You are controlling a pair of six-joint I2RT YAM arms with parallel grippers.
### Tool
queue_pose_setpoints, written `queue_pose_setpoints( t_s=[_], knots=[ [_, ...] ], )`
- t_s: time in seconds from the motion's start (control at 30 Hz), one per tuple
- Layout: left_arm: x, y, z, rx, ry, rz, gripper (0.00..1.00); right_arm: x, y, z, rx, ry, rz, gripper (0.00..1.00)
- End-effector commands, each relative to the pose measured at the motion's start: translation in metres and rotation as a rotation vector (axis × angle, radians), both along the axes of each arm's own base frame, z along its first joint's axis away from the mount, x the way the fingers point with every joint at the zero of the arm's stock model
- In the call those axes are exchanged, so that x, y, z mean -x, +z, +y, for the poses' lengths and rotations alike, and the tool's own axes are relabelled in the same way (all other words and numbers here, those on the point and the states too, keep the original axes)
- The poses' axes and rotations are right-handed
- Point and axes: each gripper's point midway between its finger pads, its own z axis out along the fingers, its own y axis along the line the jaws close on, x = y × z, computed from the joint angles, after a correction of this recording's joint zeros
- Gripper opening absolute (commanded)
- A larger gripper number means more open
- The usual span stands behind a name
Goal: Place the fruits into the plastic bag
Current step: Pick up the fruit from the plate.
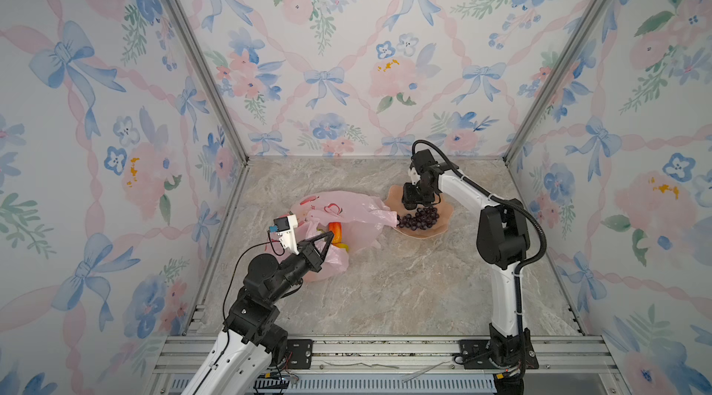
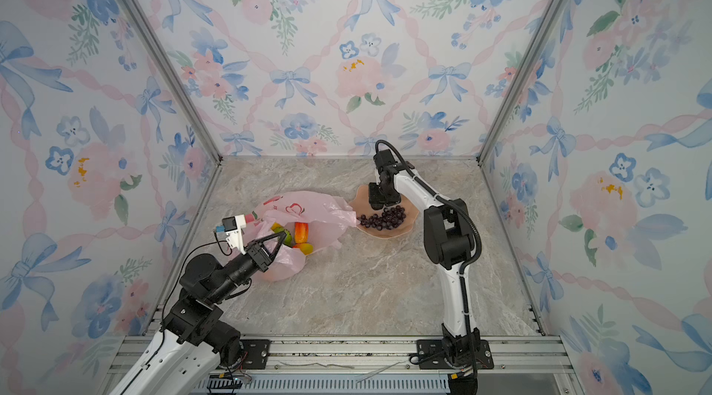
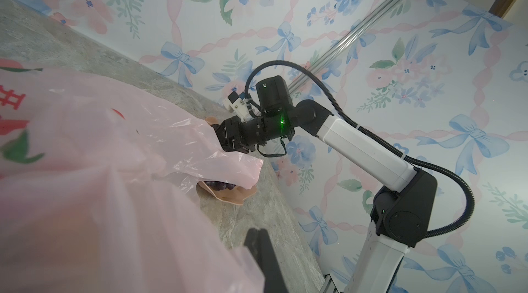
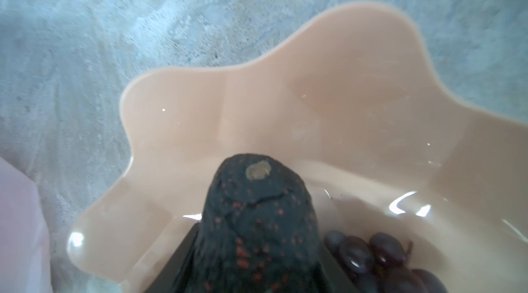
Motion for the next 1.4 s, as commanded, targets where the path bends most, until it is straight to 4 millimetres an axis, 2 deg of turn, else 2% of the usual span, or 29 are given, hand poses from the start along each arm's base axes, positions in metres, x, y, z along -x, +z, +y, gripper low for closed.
queue_pose_setpoints(
  t_s=[0.0,0.27,0.53,0.8,0.83,0.93,1.07,1.2,1.37],
  knots=[
    [-0.002,-0.008,0.004,-0.015,0.018,0.009,0.0,-0.011,0.03,-0.003,-0.034,-0.021,-0.101,0.48],
    [-0.002,-0.007,0.003,-0.011,0.013,0.006,0.0,-0.005,0.055,-0.012,-0.092,-0.052,-0.135,0.47],
    [-0.001,-0.006,0.002,-0.005,0.01,0.004,0.0,0.025,0.096,-0.002,-0.314,-0.057,-0.133,0.47],
    [0.001,-0.004,0.002,0.0,0.001,0.001,0.0,0.068,0.157,0.016,-0.548,0.007,-0.156,0.47],
    [0.001,-0.004,0.002,0.002,0.001,0.0,0.0,0.075,0.173,0.018,-0.588,0.022,-0.174,0.47],
    [0.002,-0.004,0.002,0.004,-0.001,-0.001,0.0,0.093,0.195,0.033,-0.691,0.076,-0.164,0.47],
    [0.002,-0.005,0.001,0.006,-0.005,0.002,0.0,0.124,0.211,0.067,-0.774,0.198,-0.107,0.47],
    [0.002,-0.003,0.0,0.007,-0.01,0.0,0.0,0.159,0.209,0.106,-0.769,0.334,-0.024,0.47],
    [0.003,-0.003,-0.001,0.009,-0.016,0.0,0.0,0.19,0.189,0.151,-0.711,0.475,0.075,0.47]
  ],
)
